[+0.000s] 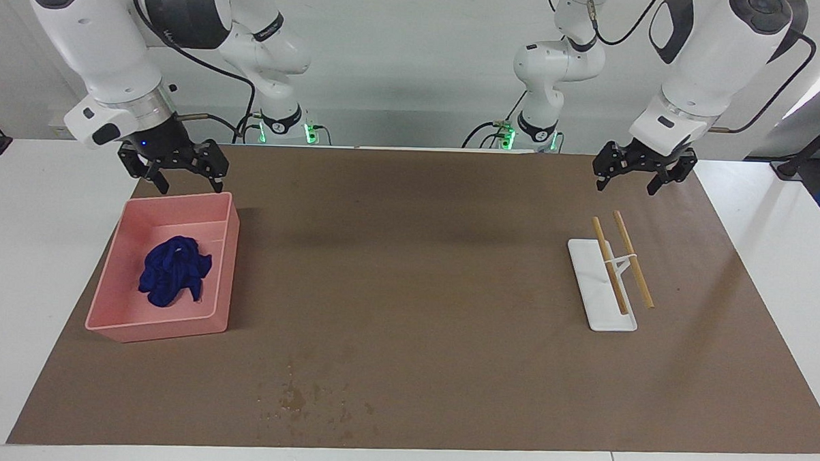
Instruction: Wipe water with towel using both arms
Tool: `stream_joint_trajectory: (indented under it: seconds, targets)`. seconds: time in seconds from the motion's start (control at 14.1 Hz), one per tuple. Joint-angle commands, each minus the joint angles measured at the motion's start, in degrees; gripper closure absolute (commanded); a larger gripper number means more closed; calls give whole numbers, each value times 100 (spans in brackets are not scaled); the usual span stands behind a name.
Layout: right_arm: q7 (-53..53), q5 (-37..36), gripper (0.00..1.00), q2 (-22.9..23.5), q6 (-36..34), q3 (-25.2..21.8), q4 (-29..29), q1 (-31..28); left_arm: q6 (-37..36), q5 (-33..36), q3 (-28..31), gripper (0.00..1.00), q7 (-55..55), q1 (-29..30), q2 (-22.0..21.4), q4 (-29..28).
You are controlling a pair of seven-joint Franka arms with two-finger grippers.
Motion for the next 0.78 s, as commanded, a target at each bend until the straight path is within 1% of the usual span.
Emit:
stream_joint_trajectory:
  seconds: [0.0, 0.21, 0.28, 0.35, 0.57, 0.64, 0.71]
  targets:
    - [-126, 72, 0, 17, 107, 28, -22, -48, 13, -5, 11, 0, 39, 22, -118, -132]
    - [-100, 54, 0, -17, 169, -15, -40, 118, 13, -5, 11, 0, 39, 22, -118, -132]
    - [-91, 45, 0, -44, 160, -120, -49, 267, 13, -5, 11, 0, 39, 22, -118, -132]
    - [-91, 45, 0, -44, 169, -313, -40, 373, 13, -5, 11, 0, 39, 22, -118, -132]
    - [-100, 45, 0, -35, 177, -674, -14, 724, 13, -5, 11, 0, 39, 22, -118, -132]
    - [-100, 45, 0, -35, 177, -866, -5, 943, 13, -5, 11, 0, 39, 22, -118, -132]
    - [-100, 45, 0, -35, 177, -1208, 4, 1285, 13, -5, 11, 0, 39, 22, -118, -132]
